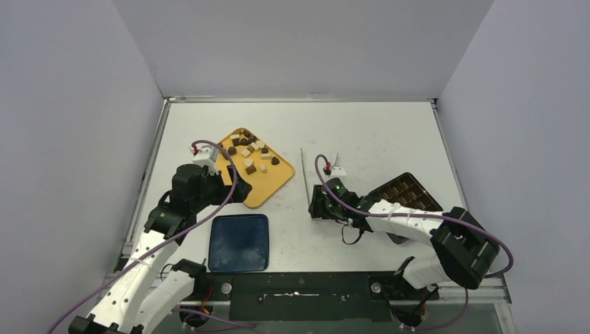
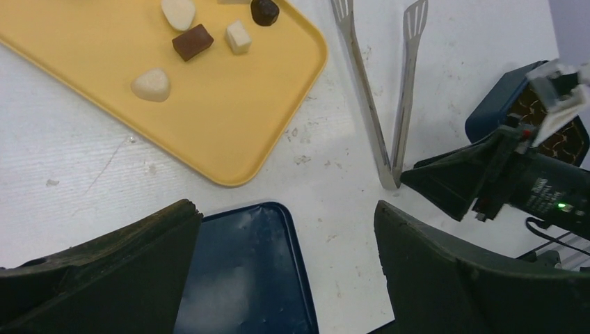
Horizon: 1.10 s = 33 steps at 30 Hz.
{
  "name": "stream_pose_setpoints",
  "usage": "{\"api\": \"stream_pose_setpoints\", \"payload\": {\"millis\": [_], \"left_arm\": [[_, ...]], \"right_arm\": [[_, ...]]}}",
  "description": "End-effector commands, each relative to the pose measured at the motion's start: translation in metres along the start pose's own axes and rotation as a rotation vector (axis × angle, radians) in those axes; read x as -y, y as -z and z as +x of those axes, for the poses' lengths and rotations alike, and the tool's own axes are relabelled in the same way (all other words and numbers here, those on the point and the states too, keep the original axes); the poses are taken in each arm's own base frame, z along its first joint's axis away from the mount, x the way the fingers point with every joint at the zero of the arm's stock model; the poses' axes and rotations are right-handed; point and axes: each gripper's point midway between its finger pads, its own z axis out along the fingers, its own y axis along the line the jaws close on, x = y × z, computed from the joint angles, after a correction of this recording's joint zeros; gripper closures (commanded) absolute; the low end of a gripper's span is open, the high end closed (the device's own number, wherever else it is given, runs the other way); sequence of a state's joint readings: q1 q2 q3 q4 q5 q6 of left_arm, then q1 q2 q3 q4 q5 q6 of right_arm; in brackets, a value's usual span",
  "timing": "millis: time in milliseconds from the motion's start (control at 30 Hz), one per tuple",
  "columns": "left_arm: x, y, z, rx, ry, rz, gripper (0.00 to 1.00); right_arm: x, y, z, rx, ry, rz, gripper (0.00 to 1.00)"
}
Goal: Pack the chocolate
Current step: Adjust the clamp at the center of the board, then pick up the clamp from the center of the board.
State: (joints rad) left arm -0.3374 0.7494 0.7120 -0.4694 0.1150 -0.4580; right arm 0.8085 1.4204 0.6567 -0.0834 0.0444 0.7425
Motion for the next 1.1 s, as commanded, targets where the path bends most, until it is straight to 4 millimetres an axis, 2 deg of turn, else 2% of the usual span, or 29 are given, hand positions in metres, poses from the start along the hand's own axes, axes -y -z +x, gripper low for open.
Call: {"api": "stream_pose_setpoints", "payload": {"millis": [0,100,167,300,333,500,733,867,1067], "left_arm": [[0.008,-0.002,-0.015,-0.016,0.003,-0.003,0.07],[0.007,-0.015,-0.012,-0.040,0.037,-0.022,0.09],[0.014,-0.026,-0.010,-0.066,0.040,-0.010,0.09],[0.047,-0.051,-0.001,-0.120,-0.009,0.018,0.10],[0.055,-0.058,0.003,-0.128,-0.036,0.004,0.10],[0.094,-0.095,0.027,-0.161,-0.156,-0.068,0.09],[0.115,-0.149,0.040,-0.175,-0.200,-0.212,0.09],[0.129,-0.176,0.053,-0.184,-0.216,-0.237,0.09],[0.132,-0.205,0.074,-0.217,-0.216,-0.238,0.12]], "right_arm": [[-0.020,0.031,-0.041,0.154,-0.043,-0.065,0.52],[-0.016,0.053,-0.056,0.222,-0.044,-0.056,0.37],[-0.014,0.071,-0.066,0.276,-0.055,-0.063,0.22],[-0.012,0.108,-0.082,0.402,-0.054,-0.116,0.02],[-0.010,0.115,-0.085,0.423,-0.059,-0.120,0.00],[0.000,0.147,-0.097,0.499,-0.093,-0.098,0.00],[0.008,0.190,-0.115,0.613,-0.131,-0.116,0.00],[0.014,0.201,-0.117,0.652,-0.161,-0.114,0.00],[0.023,0.213,-0.118,0.689,-0.195,-0.106,0.00]]}}
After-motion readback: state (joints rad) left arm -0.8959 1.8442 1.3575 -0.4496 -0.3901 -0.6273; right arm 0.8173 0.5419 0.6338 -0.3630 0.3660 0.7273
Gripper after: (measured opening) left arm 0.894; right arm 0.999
